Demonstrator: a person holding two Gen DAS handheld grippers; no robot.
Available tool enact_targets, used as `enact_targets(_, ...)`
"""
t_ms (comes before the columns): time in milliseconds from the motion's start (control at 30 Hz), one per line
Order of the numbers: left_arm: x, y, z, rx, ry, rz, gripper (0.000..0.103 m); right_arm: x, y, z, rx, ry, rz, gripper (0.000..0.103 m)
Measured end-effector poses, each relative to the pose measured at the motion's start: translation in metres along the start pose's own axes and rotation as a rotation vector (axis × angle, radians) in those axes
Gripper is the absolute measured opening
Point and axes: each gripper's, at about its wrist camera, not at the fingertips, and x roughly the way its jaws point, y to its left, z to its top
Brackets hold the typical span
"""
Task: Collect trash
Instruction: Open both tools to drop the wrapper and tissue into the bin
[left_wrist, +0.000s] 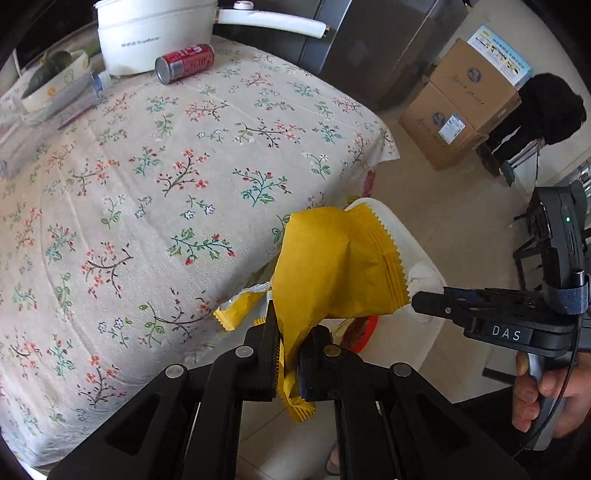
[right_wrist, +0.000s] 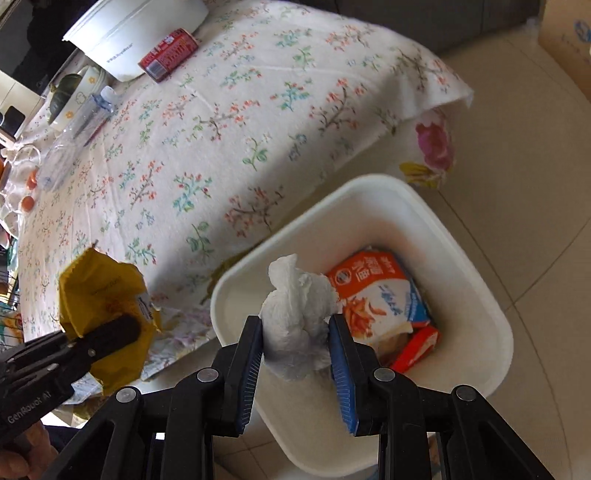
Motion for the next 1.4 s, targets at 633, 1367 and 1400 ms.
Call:
enact_targets(633, 0.063, -0.044, 0.002, 0.068, 0.125, -0.130, 0.007, 0.066, -0.011, -0.033, -0.154, 0.294, -0.063, 0.058)
enact_targets(1367, 0.157, -0.091, -0.033, 0.127, 0.392, -0.238, 0.050, -0.007, -0.036, 0.008, 0.024, -0.006, -0.132, 0.065)
enact_targets(1400, 0.153, -0.089, -0.032, 0.129, 0.381, -0.240, 0.051, -0.006, -0.036, 0.009, 0.025, -0.004, -0.134, 0.065)
